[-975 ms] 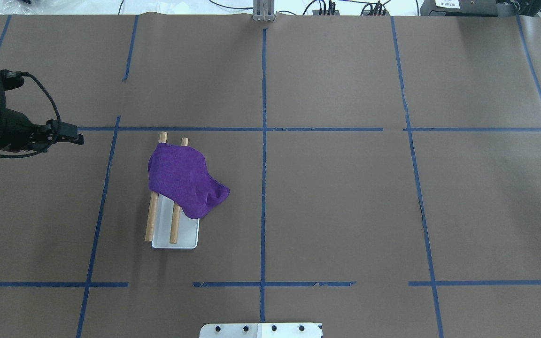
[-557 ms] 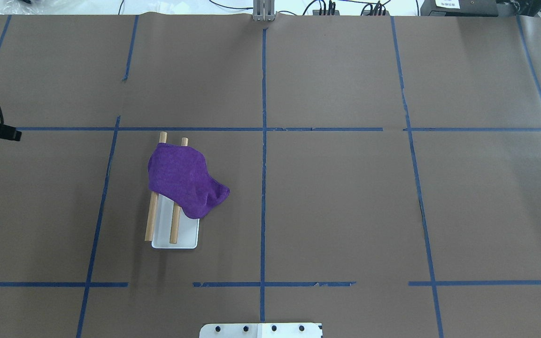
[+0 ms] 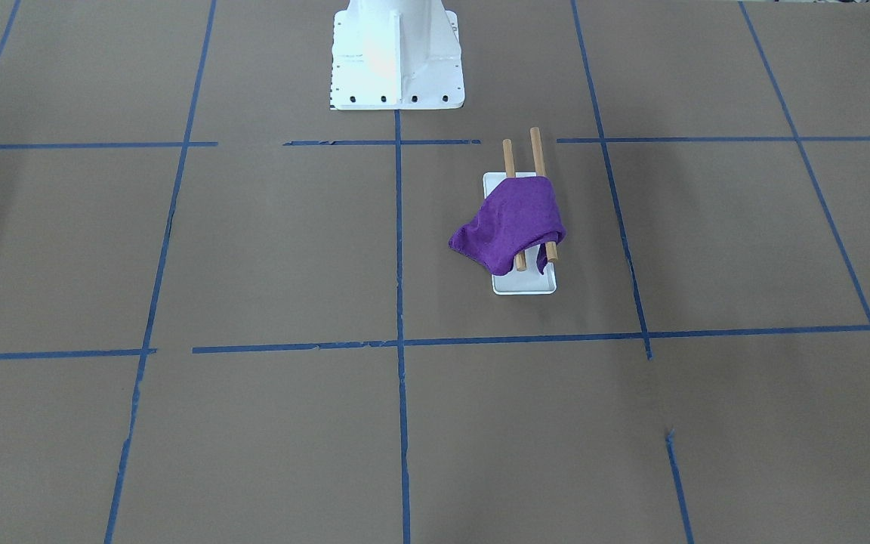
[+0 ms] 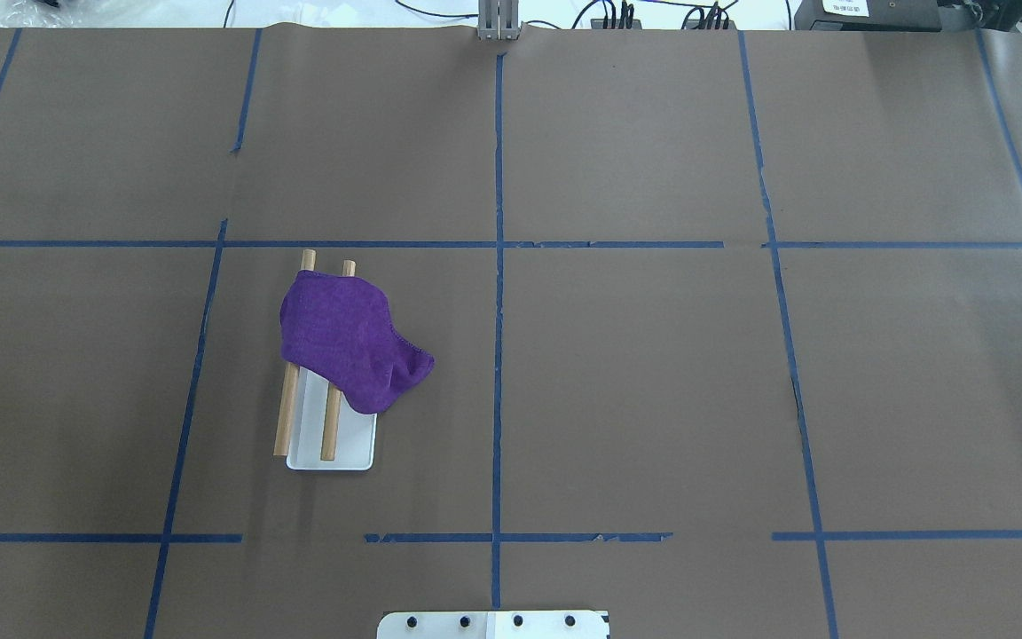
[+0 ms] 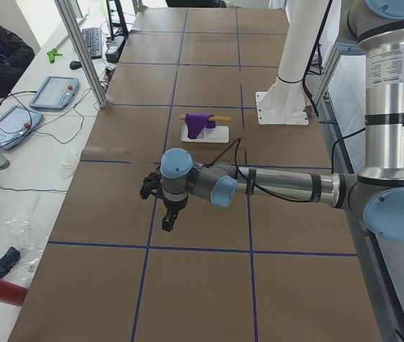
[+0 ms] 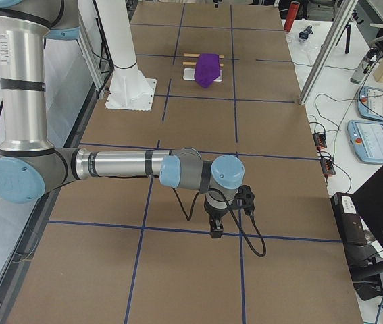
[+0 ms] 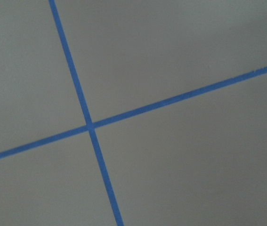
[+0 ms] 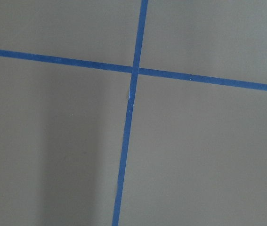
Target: Hang towel on rack
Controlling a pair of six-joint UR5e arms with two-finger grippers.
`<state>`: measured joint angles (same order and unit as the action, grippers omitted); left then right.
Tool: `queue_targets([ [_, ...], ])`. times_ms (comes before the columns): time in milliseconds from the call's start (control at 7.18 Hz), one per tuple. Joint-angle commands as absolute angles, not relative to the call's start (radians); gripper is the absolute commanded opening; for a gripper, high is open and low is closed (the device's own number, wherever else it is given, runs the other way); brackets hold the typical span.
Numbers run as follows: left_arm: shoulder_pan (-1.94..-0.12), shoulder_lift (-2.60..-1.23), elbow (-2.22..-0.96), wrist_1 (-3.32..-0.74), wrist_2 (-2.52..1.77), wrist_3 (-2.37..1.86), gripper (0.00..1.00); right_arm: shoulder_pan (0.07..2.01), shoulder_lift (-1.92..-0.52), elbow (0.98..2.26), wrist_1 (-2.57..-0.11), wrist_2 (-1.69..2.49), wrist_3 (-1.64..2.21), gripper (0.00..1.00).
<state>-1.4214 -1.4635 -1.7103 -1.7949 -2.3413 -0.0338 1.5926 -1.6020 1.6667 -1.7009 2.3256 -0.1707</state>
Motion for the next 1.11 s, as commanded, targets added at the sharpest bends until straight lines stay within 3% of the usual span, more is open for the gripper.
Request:
queue_targets([
  [0,-1.454,-1.471,-1.704,-1.584,-2.37,-0.012,1.0,1.592,-1.611,1.667,-1.651,2.327,-0.12,1.0],
  [975,-1.519,-1.483,-1.75,-1.536,-2.37,-0.017,1.0,1.589,-1.605,1.672,-1.647,2.326,-0.121,1.0],
])
